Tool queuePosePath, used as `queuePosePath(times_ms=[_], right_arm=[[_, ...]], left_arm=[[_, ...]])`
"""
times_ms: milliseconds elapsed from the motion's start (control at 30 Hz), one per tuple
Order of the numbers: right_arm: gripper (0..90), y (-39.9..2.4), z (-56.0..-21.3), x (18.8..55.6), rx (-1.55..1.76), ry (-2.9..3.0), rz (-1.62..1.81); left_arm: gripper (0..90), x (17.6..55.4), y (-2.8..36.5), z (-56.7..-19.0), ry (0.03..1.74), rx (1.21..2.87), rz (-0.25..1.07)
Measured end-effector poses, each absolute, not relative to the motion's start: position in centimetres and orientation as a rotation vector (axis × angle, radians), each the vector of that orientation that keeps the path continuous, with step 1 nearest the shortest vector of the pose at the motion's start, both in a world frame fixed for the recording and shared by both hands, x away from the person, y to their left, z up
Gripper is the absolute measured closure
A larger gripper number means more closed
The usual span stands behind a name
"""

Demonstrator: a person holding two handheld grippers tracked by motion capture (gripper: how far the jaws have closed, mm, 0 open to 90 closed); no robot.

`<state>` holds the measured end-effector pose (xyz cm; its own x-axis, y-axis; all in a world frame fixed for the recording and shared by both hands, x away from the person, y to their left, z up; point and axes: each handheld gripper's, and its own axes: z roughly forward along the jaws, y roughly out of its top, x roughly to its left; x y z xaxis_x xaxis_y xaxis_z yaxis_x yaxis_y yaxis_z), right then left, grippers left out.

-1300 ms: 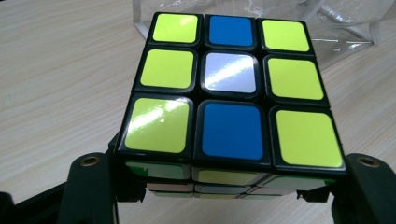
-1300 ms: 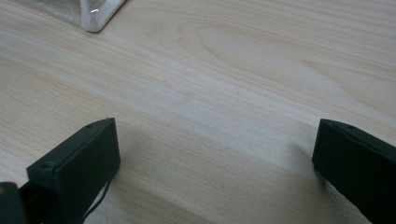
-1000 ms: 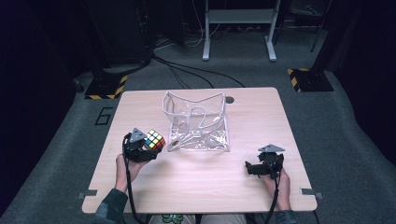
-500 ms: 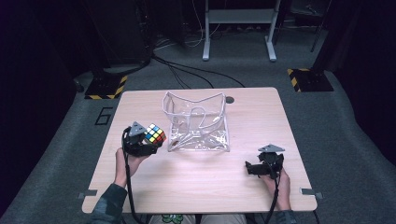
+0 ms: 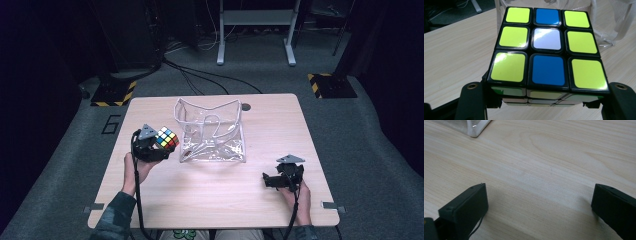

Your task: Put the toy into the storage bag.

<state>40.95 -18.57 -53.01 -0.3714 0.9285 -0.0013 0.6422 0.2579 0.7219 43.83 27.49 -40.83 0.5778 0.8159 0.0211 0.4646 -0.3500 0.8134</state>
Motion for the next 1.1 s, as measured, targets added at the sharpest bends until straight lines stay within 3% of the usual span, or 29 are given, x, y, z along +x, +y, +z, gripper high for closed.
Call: queuePosePath(times_ms=[1100], right_arm=[[0.0,-18.6,-53.0,40.9,1.426,2.106,0.897]], left_arm=[[33.8,45.1,26.6,-36.9,0.970,1.984,0.577]])
